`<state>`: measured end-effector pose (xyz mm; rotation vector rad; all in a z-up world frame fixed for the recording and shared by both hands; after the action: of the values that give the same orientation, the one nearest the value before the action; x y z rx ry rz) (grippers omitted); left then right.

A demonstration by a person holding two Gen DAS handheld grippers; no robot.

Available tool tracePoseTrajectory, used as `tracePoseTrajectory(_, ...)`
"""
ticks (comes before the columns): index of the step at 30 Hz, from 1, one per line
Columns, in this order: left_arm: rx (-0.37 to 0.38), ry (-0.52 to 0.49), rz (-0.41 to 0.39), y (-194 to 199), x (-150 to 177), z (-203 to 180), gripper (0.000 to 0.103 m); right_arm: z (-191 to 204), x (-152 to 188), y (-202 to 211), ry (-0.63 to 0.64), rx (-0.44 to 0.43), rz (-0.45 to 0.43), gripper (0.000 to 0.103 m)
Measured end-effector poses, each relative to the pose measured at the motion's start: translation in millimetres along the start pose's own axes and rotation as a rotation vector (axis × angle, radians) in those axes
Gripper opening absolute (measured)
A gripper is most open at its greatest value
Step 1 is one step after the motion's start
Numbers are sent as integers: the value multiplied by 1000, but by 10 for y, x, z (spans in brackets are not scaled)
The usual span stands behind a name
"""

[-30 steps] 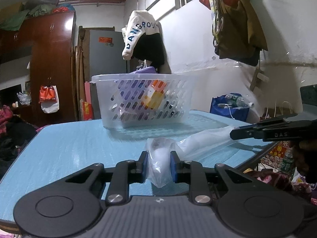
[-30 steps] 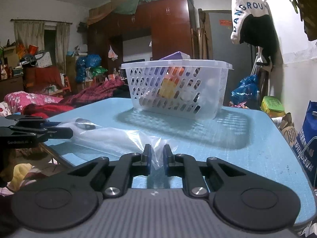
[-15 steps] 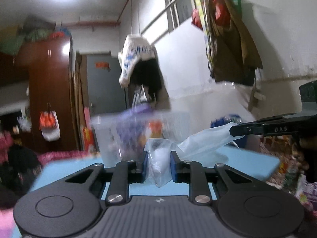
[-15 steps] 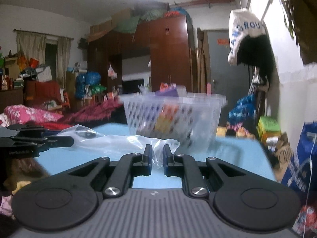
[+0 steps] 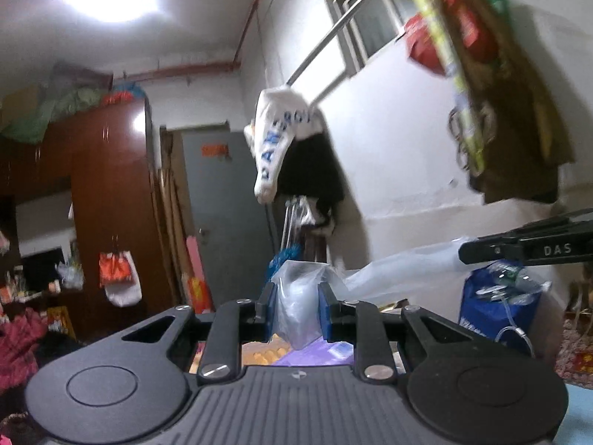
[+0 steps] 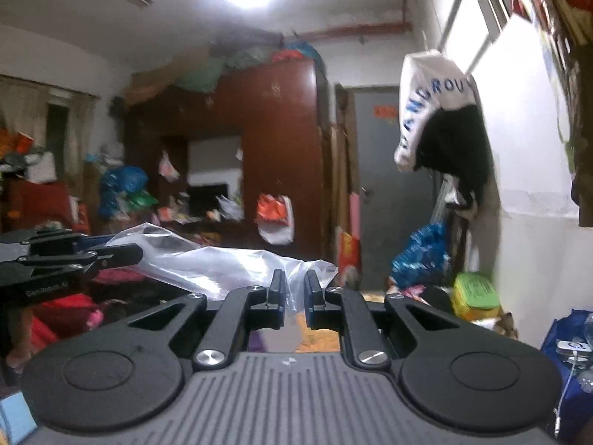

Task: Organize objects
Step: 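Lift the plastic bag with both tools and carry it over the basket, then open both tools to drop the bag onto the basket and withdraw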

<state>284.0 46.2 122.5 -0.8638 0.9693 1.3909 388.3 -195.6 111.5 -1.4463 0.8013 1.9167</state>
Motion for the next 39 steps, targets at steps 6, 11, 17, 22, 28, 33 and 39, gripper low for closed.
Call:
tracePoseTrajectory(6,27,51,110,-496,328,43,28,-121,190,-424,-15,59,79,12)
tracePoseTrajectory(11,45,84,198,-748,577,47,39,-231,388,-595,-32,90,123,12)
tracePoseTrajectory(17,63,93,199,-699,694,36,74,-363,579,-632,-70,112,199,17)
tracePoseTrajectory(22,-4,37,206,-670,627,35,95,-382,544,-563,-99,106,214,52)
tracePoseTrajectory(28,-93,31,170,-516,460,114,101,-360,451,-497,-75,148,175,100)
tracePoseTrajectory(33,-110,84,193,-384,381,146,101,-333,342,-403,-95,128,151,103)
tracePoseTrajectory(39,-39,109,191,-62,391,25,101,-192,386,-284,-85,87,204,103)
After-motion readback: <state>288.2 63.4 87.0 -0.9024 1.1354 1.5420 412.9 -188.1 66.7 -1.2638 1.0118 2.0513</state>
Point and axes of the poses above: each gripper's, at about its wrist camera, not at the fingertips, and y roughly against the way its jaws point, z to its left, x to its underside, the point moved 6 cm from there along -y, roughly the way its jaws point, and after that the axes turned 12 degrees about -y, right-handed, at the moved point
